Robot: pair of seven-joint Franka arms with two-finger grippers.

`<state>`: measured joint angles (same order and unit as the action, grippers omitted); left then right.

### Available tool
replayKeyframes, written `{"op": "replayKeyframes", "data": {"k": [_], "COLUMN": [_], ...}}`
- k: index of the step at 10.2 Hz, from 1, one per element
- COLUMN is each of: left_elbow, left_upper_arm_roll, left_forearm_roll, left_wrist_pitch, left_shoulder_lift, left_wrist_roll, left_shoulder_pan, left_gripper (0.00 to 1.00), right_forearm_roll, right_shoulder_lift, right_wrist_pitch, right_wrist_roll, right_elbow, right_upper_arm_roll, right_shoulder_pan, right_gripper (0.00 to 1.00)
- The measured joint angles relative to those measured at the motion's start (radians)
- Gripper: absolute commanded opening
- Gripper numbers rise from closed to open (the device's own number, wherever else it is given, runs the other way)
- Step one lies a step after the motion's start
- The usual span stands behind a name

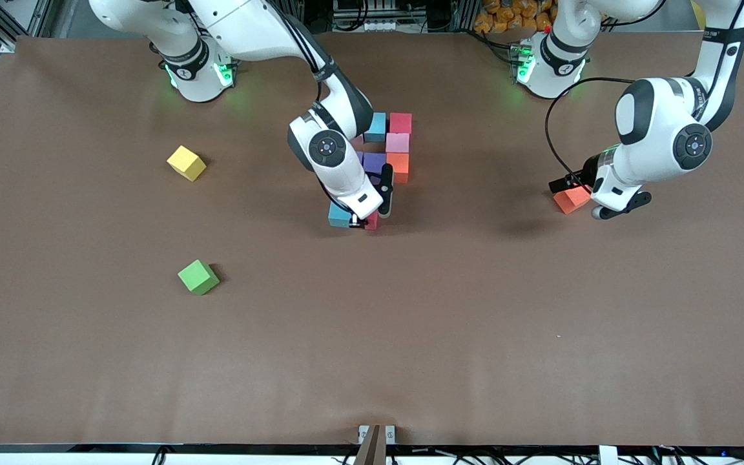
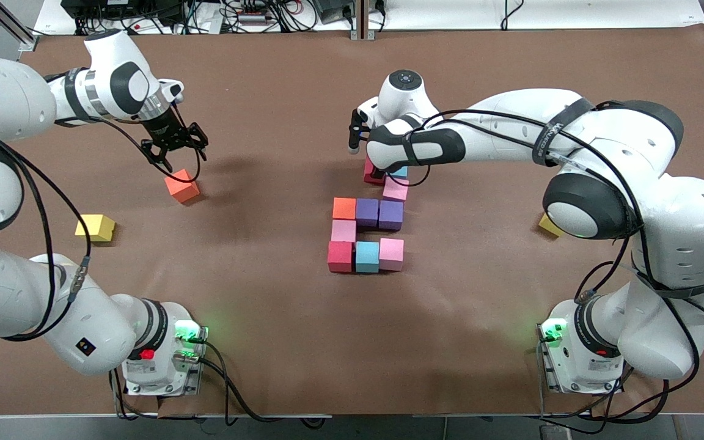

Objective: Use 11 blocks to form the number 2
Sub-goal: 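Place the pink cube in the figure while the left gripper grasps orange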

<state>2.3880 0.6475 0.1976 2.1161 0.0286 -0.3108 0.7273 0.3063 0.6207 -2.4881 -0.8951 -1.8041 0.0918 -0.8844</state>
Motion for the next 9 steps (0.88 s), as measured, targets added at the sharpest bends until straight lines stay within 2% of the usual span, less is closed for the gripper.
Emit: {"op": "replayKeyframes", "data": {"k": [8, 9], "left_elbow": [0.023, 0.031], "left_upper_arm_roll": [0.009, 0.015], "left_forearm_roll": [-0.055, -0.056], "left_wrist_pitch": [0.011, 0.019], "left_shoulder_lift": [0.022, 0.034], "left_wrist_roll": [0.016, 0.016], "left_shoulder_pan": [-0.008, -0.017], "left_gripper": [1.0, 1.0], "right_forearm_roll": [0.0, 0.0], "right_shoulder_lift": [-0.009, -0.011], "right_wrist_pitch": [-0.014, -0.018], "right_wrist_roll": [-0.001, -0.001], "right_elbow": [-0.019, -0.022], "right_upper_arm_roll": [0.0, -0.001], "right_shoulder_pan": [0.002, 0.002], "right_gripper": [0.01, 0.04]}}
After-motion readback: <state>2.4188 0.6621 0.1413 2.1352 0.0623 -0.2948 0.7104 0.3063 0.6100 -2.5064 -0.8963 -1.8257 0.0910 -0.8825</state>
